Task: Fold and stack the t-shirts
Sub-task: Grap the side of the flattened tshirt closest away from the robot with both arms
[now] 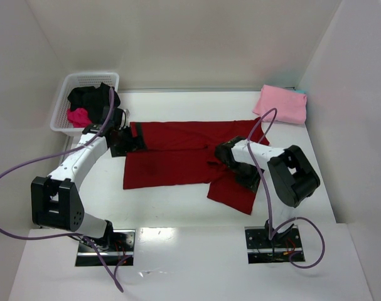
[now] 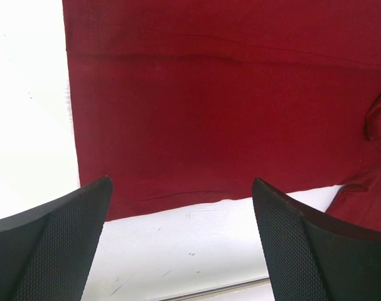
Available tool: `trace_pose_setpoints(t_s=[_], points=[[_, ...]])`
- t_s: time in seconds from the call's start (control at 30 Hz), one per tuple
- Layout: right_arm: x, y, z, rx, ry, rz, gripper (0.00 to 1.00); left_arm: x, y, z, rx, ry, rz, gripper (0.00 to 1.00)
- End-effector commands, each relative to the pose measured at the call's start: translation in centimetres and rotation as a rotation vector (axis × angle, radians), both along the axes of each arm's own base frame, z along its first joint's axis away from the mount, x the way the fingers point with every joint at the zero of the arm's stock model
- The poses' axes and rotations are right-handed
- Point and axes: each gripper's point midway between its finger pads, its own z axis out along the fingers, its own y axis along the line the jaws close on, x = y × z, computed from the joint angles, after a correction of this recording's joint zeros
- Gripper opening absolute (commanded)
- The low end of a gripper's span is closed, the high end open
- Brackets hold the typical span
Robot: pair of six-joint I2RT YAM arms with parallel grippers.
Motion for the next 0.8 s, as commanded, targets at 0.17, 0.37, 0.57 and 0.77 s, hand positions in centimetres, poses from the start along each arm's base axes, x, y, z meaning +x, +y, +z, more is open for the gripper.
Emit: trace_pose_setpoints(t_s=[0.17,0.37,0.57,0.77], points=[[0.4,-1.1,-0.9,-0.108,0.049,-0.005,0.47,0.7,0.3,1.4,0.000,-0.048,-0.019,0.99],[0.3,-1.2,-1.5,-0.118,0.078,0.012,0.45,0.7,0.3,1.7,-0.001,-0.057,-0.019,0.99],[0.4,-0.8,-1.5,-0.105,0.072,0.003,0.45,0.7,0.3,1.7,-0.001,-0.057,-0.019,0.99],[2.6,1.9,-1.2,0.048,-0.044,-0.017,0.44,0.7,0.4,1.3,0.005,-0.050,-0.026,0.99]])
